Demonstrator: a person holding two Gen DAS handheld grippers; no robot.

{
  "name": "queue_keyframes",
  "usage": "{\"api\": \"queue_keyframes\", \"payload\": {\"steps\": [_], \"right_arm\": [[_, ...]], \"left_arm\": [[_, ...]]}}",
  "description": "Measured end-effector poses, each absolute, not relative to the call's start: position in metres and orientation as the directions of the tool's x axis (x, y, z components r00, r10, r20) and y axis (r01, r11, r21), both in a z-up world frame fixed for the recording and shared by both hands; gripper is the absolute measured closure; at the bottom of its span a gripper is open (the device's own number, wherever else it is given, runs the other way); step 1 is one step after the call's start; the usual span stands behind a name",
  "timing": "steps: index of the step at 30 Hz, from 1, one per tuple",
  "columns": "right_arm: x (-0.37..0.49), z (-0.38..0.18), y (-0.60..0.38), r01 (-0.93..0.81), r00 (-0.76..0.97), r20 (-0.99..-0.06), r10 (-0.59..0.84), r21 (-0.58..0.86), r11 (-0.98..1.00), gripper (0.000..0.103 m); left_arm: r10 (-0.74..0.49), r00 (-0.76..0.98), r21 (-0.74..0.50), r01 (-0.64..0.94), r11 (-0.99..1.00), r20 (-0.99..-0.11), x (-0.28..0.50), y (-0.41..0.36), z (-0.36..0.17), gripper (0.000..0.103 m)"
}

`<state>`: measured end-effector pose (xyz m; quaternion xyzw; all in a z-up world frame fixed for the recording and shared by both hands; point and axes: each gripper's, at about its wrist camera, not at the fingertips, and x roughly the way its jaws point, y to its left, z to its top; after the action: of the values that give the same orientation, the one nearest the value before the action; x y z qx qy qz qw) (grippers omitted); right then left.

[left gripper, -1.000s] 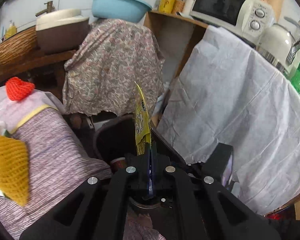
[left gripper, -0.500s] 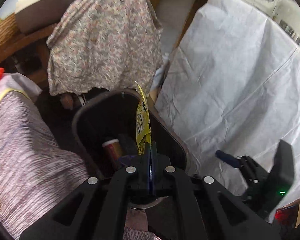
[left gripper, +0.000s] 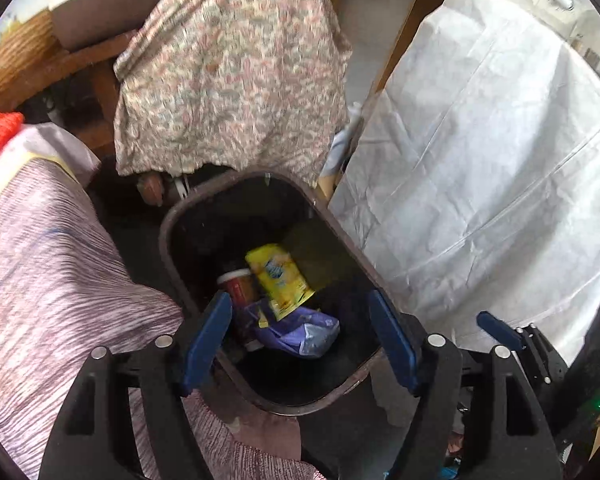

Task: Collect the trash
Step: 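Move both tools back over the table toward the remaining trash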

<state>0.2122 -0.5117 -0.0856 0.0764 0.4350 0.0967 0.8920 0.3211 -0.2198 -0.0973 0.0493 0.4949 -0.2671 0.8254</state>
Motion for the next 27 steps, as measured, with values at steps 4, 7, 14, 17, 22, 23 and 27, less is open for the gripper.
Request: {"api": "queue_keyframes", "payload": {"steps": [4,7,14,17,22,23,27], "right_arm": [[0.214,-0.082,-0.5,-0.13,0.6,-0.758,0.256,0.223,0.966,0.025],[0.215,-0.079,-0.492,-0.15,0.593,-0.757,0.274,0.231,0.961,0.024],[0.215,-0.068,-0.466,-0.215,0.578,-0.748,0.326,0.246,0.945,0.023],[0.213,-0.06,-0.449,-0.26,0.573,-0.741,0.35,0.241,0.935,0.022],[0.213,-0.043,-0.42,-0.342,0.561,-0.721,0.406,0.245,0.907,0.018],[0.213,-0.041,-0.413,-0.357,0.559,-0.717,0.417,0.246,0.901,0.018],[0.214,-0.028,-0.388,-0.416,0.541,-0.695,0.474,0.269,0.869,0.018]], "left_arm": [[-0.406,0.431,-0.162,0.498,0.852,-0.806,0.31,-0.208,-0.075,0.025],[-0.402,0.477,-0.135,0.499,0.856,-0.782,0.301,-0.196,-0.062,0.023],[-0.406,0.566,-0.13,0.464,0.876,-0.717,0.282,-0.156,-0.033,0.017],[-0.388,0.605,-0.117,0.437,0.892,-0.695,0.274,-0.135,-0.024,0.016],[-0.336,0.67,-0.088,0.376,0.922,-0.662,0.264,-0.094,-0.012,0.013],[-0.325,0.682,-0.087,0.358,0.929,-0.656,0.263,-0.083,-0.009,0.013],[-0.272,0.718,-0.091,0.28,0.956,-0.641,0.258,-0.042,-0.006,0.012]]}}
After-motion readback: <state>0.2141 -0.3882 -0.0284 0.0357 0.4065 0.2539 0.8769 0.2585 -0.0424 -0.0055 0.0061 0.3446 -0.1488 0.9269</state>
